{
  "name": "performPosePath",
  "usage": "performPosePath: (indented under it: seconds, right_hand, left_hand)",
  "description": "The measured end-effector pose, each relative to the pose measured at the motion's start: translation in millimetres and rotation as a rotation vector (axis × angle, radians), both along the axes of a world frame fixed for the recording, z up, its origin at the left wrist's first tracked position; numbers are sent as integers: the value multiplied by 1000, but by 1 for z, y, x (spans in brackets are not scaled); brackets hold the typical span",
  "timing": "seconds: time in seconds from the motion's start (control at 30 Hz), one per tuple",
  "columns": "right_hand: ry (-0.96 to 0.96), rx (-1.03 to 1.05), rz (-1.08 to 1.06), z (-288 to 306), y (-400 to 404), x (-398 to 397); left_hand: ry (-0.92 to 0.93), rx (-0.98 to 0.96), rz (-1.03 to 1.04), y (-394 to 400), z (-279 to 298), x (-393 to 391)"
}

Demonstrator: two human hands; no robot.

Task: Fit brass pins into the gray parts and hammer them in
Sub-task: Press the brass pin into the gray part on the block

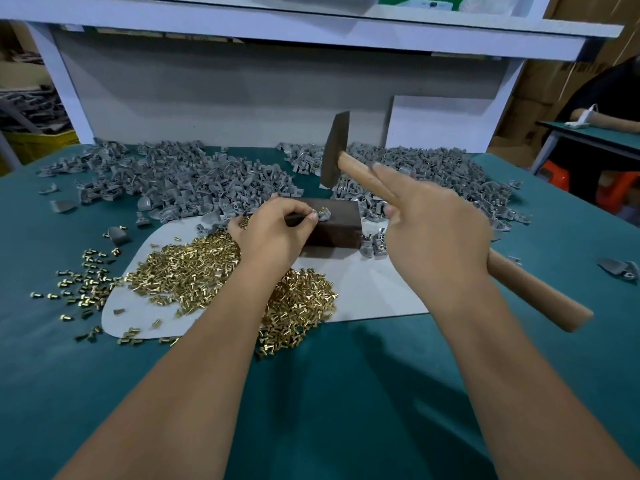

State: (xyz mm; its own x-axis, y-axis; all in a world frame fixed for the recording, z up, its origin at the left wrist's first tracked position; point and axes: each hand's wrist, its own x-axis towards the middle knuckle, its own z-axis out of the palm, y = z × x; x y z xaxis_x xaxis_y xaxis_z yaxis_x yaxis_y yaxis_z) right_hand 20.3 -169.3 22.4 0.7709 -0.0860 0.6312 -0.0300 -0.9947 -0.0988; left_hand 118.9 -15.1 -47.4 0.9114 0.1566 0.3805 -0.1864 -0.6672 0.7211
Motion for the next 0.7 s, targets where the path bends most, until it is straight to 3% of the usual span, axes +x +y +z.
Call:
performPosePath:
  seconds: [0.1, 0.23, 0.47, 0.63, 0.7]
  right_hand:
    - [-32, 34, -1, -7, 3, -2]
    - [136, -43, -5, -18, 6, -3]
    - [-152, -12, -37, 10, 9, -1]
    - [159, -105, -39, -11, 11, -7]
    - [168, -98, -56, -9, 9, -6]
  left_hand:
    - [-12, -1, -16, 2, -1, 0]
    - [8, -37, -34, 1, -1, 2]
    - [-36, -56, -79, 6, -6, 0]
    - [7, -35, -3, 1, -3, 4]
    - [33, -35, 6, -1, -1, 3]
